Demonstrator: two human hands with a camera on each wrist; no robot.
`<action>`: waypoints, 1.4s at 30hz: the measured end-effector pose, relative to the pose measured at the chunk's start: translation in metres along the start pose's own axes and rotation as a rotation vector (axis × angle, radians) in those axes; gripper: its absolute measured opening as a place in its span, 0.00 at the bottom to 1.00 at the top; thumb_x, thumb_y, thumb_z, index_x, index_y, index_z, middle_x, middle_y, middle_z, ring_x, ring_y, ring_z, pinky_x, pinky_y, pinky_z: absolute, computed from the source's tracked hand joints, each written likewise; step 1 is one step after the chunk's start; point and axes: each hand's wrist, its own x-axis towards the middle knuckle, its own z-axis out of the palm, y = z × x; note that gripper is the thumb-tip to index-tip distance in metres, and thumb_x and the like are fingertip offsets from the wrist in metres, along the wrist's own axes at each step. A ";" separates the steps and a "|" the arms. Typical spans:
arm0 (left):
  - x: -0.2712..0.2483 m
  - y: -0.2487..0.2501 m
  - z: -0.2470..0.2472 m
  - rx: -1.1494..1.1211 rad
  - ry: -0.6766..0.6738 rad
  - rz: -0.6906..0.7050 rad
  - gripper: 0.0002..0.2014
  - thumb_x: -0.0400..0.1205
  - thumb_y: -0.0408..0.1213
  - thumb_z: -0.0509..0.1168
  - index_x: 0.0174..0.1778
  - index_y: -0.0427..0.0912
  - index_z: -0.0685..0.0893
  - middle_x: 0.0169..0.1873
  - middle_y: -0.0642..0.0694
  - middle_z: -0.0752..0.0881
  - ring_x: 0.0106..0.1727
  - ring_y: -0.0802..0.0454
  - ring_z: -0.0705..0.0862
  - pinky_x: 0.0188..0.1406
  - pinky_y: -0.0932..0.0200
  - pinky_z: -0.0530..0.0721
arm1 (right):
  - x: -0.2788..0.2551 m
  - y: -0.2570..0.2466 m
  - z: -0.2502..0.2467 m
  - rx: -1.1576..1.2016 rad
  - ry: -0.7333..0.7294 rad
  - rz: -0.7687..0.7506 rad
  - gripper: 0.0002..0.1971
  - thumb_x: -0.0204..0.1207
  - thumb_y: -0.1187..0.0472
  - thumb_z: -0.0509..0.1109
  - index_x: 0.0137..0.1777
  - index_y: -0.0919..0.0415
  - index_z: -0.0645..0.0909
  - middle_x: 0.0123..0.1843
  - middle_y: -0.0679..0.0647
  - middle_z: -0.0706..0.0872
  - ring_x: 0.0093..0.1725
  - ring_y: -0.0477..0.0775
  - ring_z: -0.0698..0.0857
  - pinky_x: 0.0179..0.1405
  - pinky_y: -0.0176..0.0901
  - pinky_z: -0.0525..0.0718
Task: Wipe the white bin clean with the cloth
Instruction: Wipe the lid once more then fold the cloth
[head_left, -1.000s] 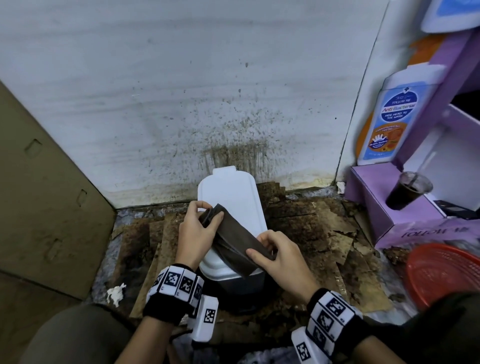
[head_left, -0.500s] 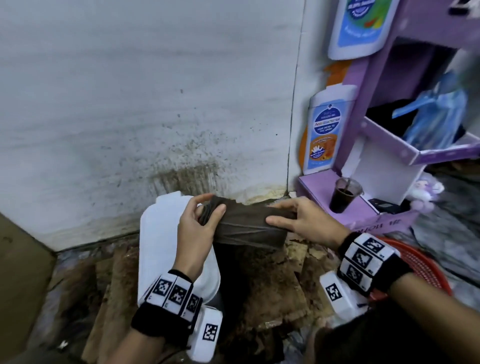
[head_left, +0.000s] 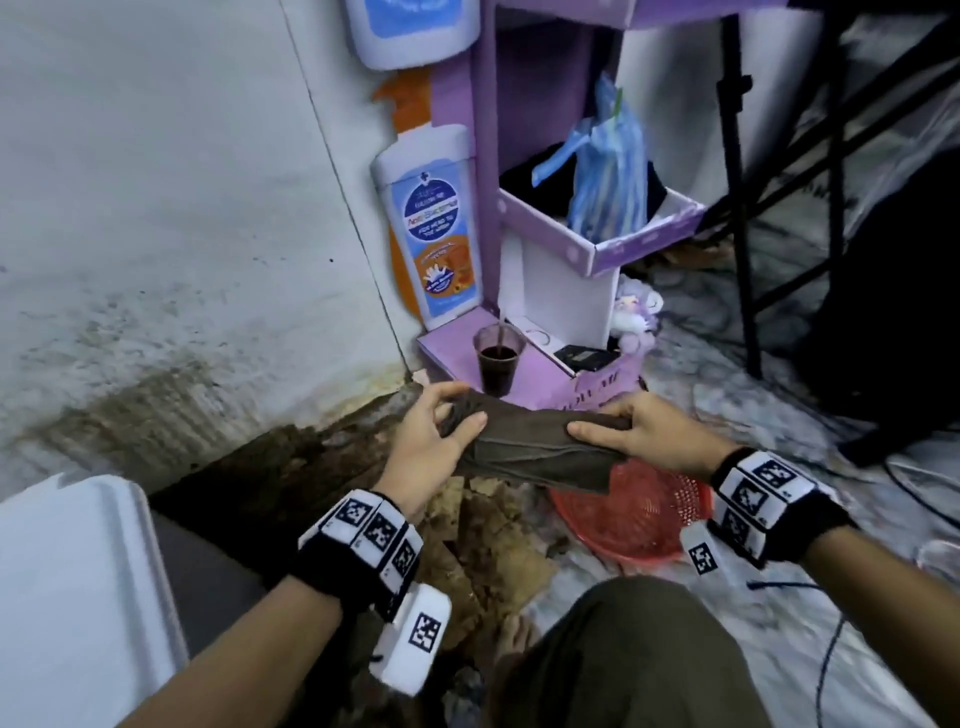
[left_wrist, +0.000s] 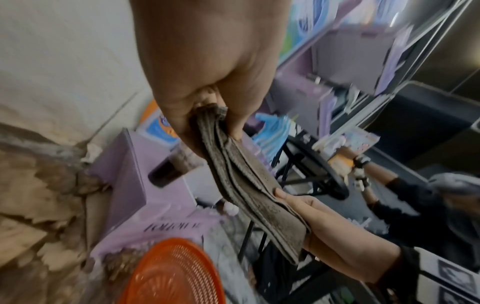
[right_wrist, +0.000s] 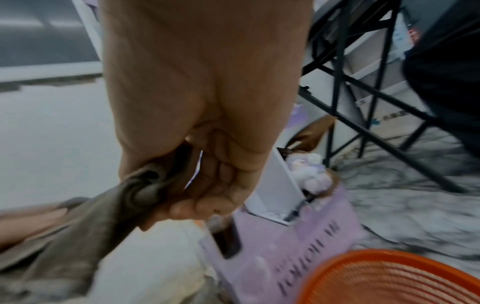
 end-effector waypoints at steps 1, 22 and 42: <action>0.008 -0.010 0.015 0.032 -0.037 -0.010 0.14 0.85 0.33 0.72 0.63 0.53 0.82 0.57 0.51 0.90 0.54 0.65 0.89 0.56 0.60 0.89 | -0.006 0.022 0.003 0.026 0.004 0.039 0.29 0.79 0.40 0.72 0.27 0.63 0.77 0.23 0.50 0.73 0.24 0.49 0.71 0.28 0.45 0.65; 0.068 -0.228 0.174 0.402 -0.154 -0.286 0.13 0.83 0.35 0.75 0.63 0.45 0.86 0.50 0.54 0.85 0.55 0.62 0.80 0.55 0.69 0.73 | -0.053 0.247 0.167 0.199 0.284 0.523 0.16 0.81 0.43 0.70 0.48 0.54 0.90 0.42 0.46 0.91 0.43 0.50 0.88 0.47 0.45 0.82; 0.064 -0.270 0.178 0.280 -0.149 -0.148 0.17 0.83 0.40 0.74 0.66 0.52 0.80 0.63 0.54 0.82 0.64 0.57 0.78 0.69 0.57 0.75 | -0.059 0.241 0.166 -0.282 0.253 0.675 0.37 0.74 0.23 0.45 0.63 0.46 0.81 0.43 0.58 0.92 0.45 0.64 0.91 0.39 0.52 0.86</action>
